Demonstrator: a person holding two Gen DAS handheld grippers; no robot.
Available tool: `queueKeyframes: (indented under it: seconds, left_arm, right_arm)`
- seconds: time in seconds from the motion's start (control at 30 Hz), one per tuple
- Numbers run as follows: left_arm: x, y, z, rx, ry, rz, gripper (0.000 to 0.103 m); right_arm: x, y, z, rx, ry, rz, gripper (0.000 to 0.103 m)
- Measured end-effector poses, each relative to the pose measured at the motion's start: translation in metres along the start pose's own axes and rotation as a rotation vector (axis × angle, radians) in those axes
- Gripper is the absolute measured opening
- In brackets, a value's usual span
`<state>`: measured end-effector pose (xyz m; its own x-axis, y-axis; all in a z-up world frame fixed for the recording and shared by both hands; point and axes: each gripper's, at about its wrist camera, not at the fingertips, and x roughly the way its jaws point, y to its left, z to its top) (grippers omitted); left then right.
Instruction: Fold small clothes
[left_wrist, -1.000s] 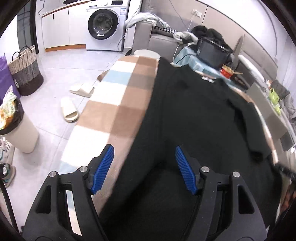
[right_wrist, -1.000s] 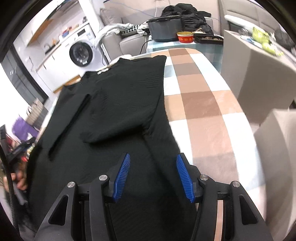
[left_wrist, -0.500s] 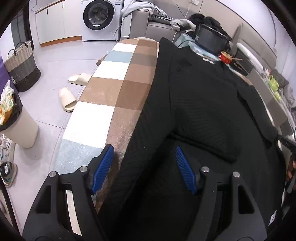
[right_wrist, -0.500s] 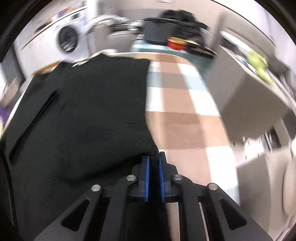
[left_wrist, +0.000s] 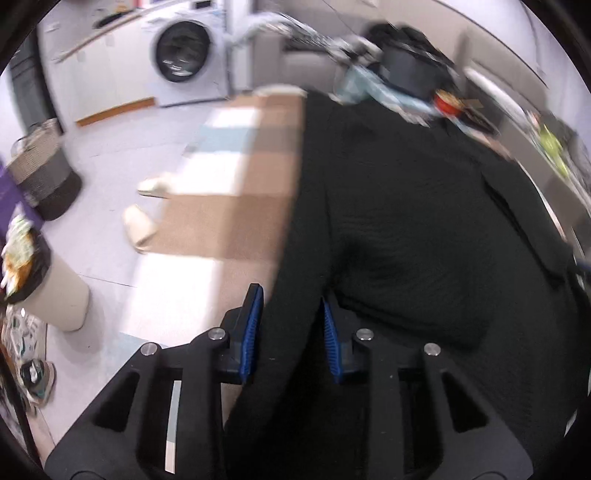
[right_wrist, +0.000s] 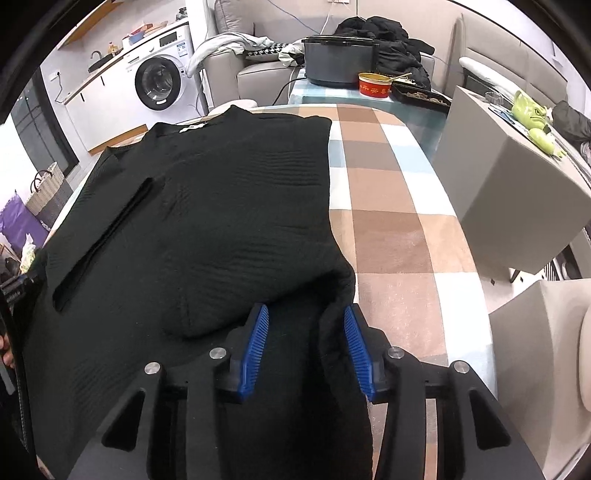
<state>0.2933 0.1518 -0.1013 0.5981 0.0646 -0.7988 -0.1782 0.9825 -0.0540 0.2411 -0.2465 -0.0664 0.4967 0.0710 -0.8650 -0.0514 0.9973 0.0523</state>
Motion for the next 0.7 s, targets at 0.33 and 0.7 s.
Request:
queueKeyframes:
  seconds: [0.33, 0.7]
  left_arm:
    - [-0.003, 0.029, 0.003, -0.158, 0.04, -0.031, 0.031]
    - [-0.033, 0.034, -0.037, -0.144, 0.031, -0.064, 0.037]
  right_arm:
    - [0.0, -0.004, -0.001, 0.02, 0.009, 0.03, 0.044]
    - [-0.015, -0.012, -0.032, 0.013, 0.041, 0.035, 0.051]
